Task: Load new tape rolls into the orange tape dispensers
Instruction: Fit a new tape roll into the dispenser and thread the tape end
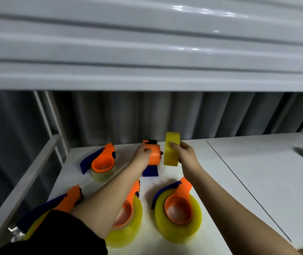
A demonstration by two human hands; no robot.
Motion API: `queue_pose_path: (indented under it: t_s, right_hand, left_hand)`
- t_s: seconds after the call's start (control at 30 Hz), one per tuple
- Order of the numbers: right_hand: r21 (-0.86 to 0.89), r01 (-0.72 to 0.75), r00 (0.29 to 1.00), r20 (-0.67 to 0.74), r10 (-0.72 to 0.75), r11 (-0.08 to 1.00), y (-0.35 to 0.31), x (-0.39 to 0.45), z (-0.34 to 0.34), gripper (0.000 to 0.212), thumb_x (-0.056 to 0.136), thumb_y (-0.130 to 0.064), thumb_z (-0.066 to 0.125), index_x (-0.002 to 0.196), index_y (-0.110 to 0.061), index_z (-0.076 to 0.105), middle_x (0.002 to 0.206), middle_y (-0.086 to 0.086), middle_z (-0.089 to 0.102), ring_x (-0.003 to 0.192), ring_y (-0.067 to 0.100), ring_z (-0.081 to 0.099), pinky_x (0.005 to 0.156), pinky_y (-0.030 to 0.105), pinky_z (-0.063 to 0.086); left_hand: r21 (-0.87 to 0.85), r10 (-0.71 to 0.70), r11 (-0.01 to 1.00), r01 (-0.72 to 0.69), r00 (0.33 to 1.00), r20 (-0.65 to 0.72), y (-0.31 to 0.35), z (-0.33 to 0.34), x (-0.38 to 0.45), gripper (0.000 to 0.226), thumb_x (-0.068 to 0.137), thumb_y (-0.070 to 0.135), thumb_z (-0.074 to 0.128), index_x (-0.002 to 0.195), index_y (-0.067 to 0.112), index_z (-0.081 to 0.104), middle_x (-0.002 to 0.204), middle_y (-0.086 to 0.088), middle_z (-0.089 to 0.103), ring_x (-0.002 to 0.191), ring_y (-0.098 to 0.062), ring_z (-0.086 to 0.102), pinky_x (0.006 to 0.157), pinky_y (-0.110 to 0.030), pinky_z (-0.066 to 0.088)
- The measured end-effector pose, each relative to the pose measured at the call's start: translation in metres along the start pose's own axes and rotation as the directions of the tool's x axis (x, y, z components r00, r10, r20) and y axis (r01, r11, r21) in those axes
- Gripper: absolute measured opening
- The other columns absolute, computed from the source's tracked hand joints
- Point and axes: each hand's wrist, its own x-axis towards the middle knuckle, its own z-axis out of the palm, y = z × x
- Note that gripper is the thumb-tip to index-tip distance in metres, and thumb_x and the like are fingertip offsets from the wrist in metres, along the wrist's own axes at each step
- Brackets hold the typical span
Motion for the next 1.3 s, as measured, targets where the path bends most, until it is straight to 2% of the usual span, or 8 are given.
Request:
queue_pose_path:
  t_s: [0.23, 0.43, 0.63, 0.8, 0.97, 1.03, 1.13, 1.3]
  right_hand:
    - [0.068, 0.155, 0.987, 0.021, -0.157, 0.986, -0.011, -0.024, 0.007, 0.013, 0.093, -0.032, 0.058, 0.101, -0.023, 0.063, 0.096, -0.002, 0.070, 0.086, 0.009, 0.065, 0.071, 0.018, 0.050]
    - [0.144, 0.130, 0.986, 0.082, -0.143, 0.981, 0.001, -0.056, 0.025, 0.036, 0.091, -0.039, 0.059, 0.118, -0.016, 0.063, 0.108, 0.006, 0.071, 0.103, 0.021, 0.066, 0.092, 0.035, 0.052]
    - [0.184, 0.076, 0.970, 0.215, -0.115, 0.980, 0.005, -0.077, 0.032, 0.030, 0.092, -0.035, 0.057, 0.118, -0.020, 0.062, 0.106, 0.001, 0.072, 0.100, 0.018, 0.068, 0.091, 0.036, 0.053]
    - [0.157, 0.026, 0.947, 0.312, -0.074, 0.987, 0.002, -0.081, 0.035, 0.035, 0.087, -0.041, 0.059, 0.118, -0.028, 0.055, 0.115, -0.001, 0.064, 0.103, 0.016, 0.063, 0.086, 0.035, 0.053]
    - [0.118, 0.046, 0.927, 0.364, -0.086, 0.992, 0.002, -0.083, 0.034, 0.051, 0.074, -0.059, 0.063, 0.119, -0.048, 0.041, 0.128, -0.007, 0.054, 0.115, 0.015, 0.058, 0.097, 0.036, 0.050]
    - [0.148, 0.030, 0.922, 0.377, -0.084, 0.989, 0.006, -0.083, 0.037, 0.060, 0.075, -0.058, 0.057, 0.129, -0.047, 0.036, 0.131, -0.008, 0.053, 0.117, 0.014, 0.058, 0.099, 0.037, 0.049]
    - [0.196, 0.023, 0.920, 0.380, -0.097, 0.980, 0.008, -0.086, 0.041, 0.065, 0.076, -0.055, 0.056, 0.137, -0.042, 0.037, 0.131, -0.004, 0.056, 0.113, 0.016, 0.061, 0.091, 0.034, 0.054]
    - [0.182, 0.079, 0.928, 0.347, -0.139, 0.980, 0.004, -0.093, 0.055, 0.058, 0.075, -0.050, 0.056, 0.131, -0.044, 0.040, 0.133, -0.003, 0.054, 0.116, 0.015, 0.059, 0.096, 0.035, 0.052]
  left_hand:
    - [-0.129, 0.179, 0.973, -0.194, 0.976, -0.122, 0.009, -0.017, -0.049, 0.012, 0.102, 0.013, 0.030, 0.108, 0.016, 0.040, 0.084, -0.003, 0.046, 0.078, -0.016, 0.045, 0.061, -0.020, 0.033]
    - [-0.160, 0.269, 0.939, -0.303, 0.941, -0.205, -0.010, -0.021, -0.084, 0.017, 0.099, 0.015, 0.035, 0.113, 0.012, 0.045, 0.090, -0.005, 0.052, 0.080, -0.016, 0.051, 0.075, -0.029, 0.042]
    - [-0.160, 0.250, 0.942, -0.296, 0.934, -0.254, -0.018, -0.027, -0.106, 0.026, 0.084, 0.042, 0.037, 0.103, 0.029, 0.050, 0.103, -0.015, 0.056, 0.096, -0.031, 0.058, 0.088, -0.055, 0.048]
    - [-0.299, 0.226, 0.904, -0.304, 0.936, -0.269, -0.009, -0.036, -0.119, 0.023, 0.101, 0.020, 0.036, 0.092, 0.037, 0.049, 0.093, 0.005, 0.058, 0.083, -0.009, 0.059, 0.068, -0.024, 0.050]
    - [-0.580, 0.019, 0.800, -0.151, 0.974, -0.227, -0.009, -0.032, -0.128, 0.019, 0.095, 0.042, 0.047, 0.107, 0.032, 0.057, 0.099, -0.002, 0.067, 0.089, -0.021, 0.066, 0.077, -0.040, 0.056]
    - [-0.653, -0.063, 0.753, -0.085, 0.978, -0.201, -0.009, -0.030, -0.127, 0.042, 0.088, 0.054, 0.052, 0.121, 0.028, 0.057, 0.107, -0.008, 0.069, 0.096, -0.031, 0.068, 0.086, -0.052, 0.054]
    - [-0.676, -0.142, 0.736, -0.037, 0.968, -0.208, -0.003, -0.033, -0.123, 0.038, 0.088, 0.050, 0.055, 0.117, 0.025, 0.057, 0.105, -0.010, 0.068, 0.094, -0.033, 0.066, 0.087, -0.054, 0.053]
    - [-0.591, 0.047, 0.788, -0.176, 0.973, -0.226, -0.005, -0.028, -0.129, 0.029, 0.086, 0.054, 0.051, 0.102, 0.034, 0.063, 0.113, -0.002, 0.067, 0.107, -0.024, 0.063, 0.098, -0.050, 0.047]
